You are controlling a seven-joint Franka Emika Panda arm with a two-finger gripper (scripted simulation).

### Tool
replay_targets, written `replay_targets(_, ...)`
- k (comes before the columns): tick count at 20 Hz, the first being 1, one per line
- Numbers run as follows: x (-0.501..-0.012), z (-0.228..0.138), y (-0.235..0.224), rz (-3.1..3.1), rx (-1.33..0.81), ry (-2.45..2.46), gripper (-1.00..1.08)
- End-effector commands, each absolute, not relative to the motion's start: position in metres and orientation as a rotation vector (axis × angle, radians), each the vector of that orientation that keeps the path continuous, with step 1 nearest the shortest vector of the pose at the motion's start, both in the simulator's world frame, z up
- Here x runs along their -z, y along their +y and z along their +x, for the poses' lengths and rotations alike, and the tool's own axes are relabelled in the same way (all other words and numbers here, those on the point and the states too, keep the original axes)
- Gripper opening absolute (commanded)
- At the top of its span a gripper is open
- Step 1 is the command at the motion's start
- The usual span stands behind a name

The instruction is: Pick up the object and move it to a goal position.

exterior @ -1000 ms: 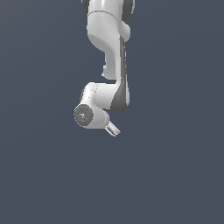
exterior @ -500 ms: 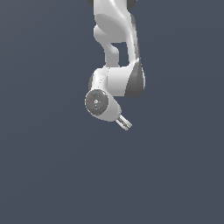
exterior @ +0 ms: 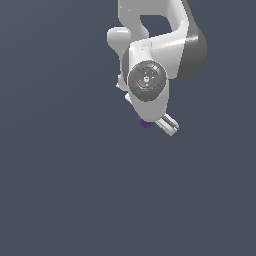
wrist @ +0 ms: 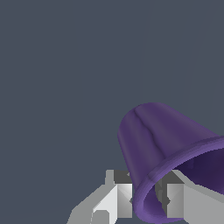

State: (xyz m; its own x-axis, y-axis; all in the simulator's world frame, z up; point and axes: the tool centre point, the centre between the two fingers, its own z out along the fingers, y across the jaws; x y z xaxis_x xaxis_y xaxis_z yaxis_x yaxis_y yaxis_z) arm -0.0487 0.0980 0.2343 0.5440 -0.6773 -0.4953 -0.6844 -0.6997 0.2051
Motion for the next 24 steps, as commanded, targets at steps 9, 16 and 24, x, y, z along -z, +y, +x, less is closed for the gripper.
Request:
replay_targets(9,-0.331,-0.042,0.172,-2.749,-0.873,1.212,-1.0)
replay_targets(16,-0.377,-0.037,0.208,-2.748,-0.873,1.213,-1.0)
replay_targets(24,-0.408,-0.032,0.233,-2.746,-0.872,1.214,-1.0)
